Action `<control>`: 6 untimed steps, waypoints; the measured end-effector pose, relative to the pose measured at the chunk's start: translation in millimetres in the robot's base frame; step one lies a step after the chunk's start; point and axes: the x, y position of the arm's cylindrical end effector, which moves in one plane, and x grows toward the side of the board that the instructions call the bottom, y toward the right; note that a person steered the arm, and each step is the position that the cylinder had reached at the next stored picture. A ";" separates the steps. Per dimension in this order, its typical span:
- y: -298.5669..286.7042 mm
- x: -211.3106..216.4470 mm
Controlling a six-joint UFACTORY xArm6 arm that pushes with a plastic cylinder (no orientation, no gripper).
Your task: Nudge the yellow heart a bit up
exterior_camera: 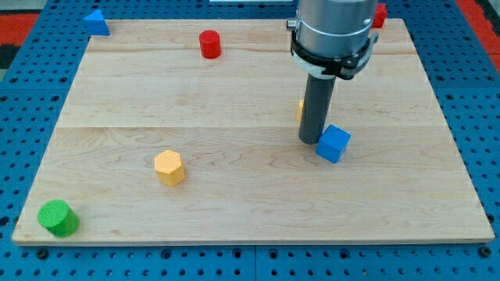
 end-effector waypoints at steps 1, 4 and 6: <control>5.4 10.5; 3.8 -19.3; 47.0 42.8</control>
